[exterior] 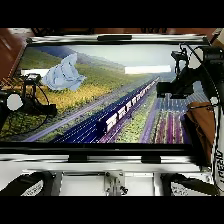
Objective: Fold the shirts.
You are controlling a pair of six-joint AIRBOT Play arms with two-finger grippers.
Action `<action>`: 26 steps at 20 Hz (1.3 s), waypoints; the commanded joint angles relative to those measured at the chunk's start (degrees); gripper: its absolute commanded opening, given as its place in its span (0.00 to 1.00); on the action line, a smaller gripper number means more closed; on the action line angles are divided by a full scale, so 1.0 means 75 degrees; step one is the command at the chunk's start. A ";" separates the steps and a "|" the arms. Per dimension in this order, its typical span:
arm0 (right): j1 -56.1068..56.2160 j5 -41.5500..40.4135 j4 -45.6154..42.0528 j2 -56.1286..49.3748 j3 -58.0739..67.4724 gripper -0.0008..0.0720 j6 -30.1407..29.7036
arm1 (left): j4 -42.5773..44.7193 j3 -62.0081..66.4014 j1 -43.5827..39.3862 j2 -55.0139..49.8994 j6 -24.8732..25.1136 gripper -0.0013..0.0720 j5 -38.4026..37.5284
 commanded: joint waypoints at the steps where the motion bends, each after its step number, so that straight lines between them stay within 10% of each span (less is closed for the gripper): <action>1: 0.0000 0.0000 0.0000 -0.0003 0.0009 0.88 0.0000 | 0.0003 -0.0003 0.0000 0.0006 0.0000 0.99 0.0000; 26: 0.0000 -0.1110 0.0082 -0.0003 0.0009 0.88 0.0137 | -0.0723 -0.0017 -0.0029 -0.0274 -0.0312 0.99 0.0941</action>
